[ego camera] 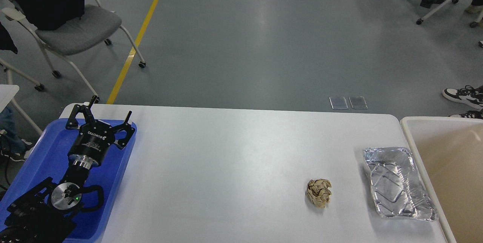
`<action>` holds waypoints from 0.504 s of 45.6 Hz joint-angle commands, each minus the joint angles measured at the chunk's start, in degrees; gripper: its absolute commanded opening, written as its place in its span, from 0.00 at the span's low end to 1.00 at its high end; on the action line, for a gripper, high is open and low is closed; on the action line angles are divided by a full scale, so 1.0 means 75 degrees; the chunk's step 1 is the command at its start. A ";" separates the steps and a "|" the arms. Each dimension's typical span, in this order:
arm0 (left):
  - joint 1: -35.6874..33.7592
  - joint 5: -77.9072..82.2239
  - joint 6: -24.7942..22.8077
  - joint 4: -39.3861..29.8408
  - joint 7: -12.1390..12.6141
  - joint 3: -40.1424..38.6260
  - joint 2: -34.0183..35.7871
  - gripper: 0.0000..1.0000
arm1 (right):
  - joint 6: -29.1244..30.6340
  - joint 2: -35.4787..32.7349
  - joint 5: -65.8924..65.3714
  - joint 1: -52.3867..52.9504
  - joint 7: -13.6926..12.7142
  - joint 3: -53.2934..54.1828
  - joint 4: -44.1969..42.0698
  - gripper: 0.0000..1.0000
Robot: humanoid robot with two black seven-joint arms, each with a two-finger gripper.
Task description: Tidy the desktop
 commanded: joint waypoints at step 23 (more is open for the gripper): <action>0.0000 0.0000 0.0001 0.0000 0.0000 0.0000 0.0000 0.99 | 0.0097 0.0329 0.0215 -0.0761 -0.0070 0.0304 -0.0318 0.00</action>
